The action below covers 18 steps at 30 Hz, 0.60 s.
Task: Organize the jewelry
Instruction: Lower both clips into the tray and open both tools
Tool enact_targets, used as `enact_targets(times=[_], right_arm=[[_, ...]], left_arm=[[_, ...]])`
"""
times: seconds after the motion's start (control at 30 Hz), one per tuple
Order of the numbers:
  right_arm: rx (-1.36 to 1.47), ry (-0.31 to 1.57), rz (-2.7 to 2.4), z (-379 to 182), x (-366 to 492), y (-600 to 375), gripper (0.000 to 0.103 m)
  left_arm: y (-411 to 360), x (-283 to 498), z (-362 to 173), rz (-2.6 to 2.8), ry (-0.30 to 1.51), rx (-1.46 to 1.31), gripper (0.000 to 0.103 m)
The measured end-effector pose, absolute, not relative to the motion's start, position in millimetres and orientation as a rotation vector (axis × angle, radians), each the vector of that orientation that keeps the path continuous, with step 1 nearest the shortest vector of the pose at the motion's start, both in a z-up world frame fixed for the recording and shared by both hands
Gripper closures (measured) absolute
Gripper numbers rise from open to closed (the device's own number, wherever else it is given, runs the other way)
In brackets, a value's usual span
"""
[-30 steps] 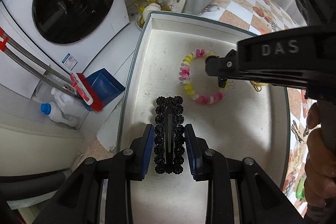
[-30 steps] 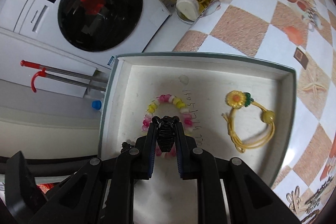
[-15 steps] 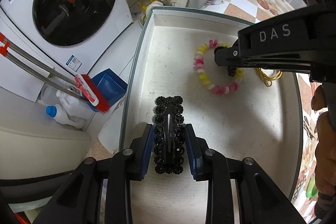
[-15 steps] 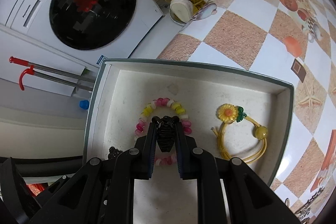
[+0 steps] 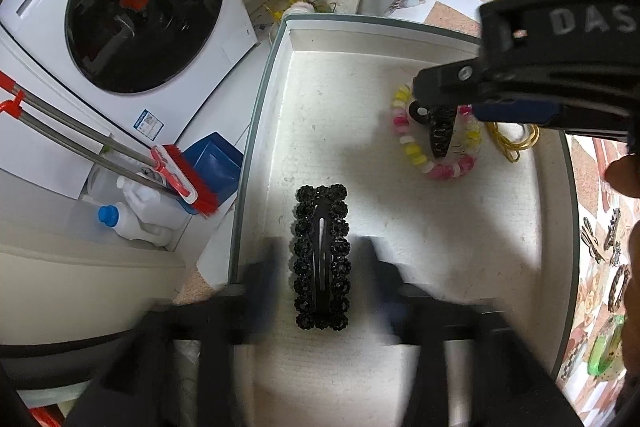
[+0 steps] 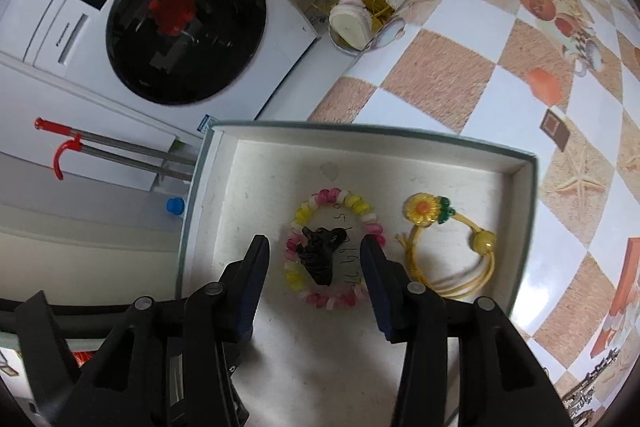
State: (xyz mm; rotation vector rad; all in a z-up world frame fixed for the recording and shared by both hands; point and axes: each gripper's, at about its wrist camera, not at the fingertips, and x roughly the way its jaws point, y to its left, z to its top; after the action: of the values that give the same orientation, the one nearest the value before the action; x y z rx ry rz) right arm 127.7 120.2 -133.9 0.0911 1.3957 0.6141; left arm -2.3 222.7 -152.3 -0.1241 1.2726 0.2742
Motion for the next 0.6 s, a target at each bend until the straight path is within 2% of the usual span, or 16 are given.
enact_targets(times=[0.03,0.33,0.4,0.53,0.6], right_arm=[[0.102,1.391,0.611,-131.1,127.7,117.6,0.052],[0.18,1.362,0.554,-110.0,119.5,75.6,0.047],[0.189,1.355,0.534,-107.3,117.2,63.3,0.042],[0.208,1.348,0.491,-102.9,109.9,40.9,0.039],[0.224,1.347,0.469,-101.4,106.2,26.2,0.032]], left_arm=[[222.2,-3.1,-149.5,0.274,1.259,-0.127,0.017],[215.7,6.1,-139.7,0.267,1.26,-0.096,0.015],[212.0,8.8,-137.8,0.263,1.262,-0.079,0.0],[204.6,12.4,-135.6,0.244,1.255,-0.049,0.0],[198.2,15.0,-134.6,0.231,1.262,-0.042,0.0]])
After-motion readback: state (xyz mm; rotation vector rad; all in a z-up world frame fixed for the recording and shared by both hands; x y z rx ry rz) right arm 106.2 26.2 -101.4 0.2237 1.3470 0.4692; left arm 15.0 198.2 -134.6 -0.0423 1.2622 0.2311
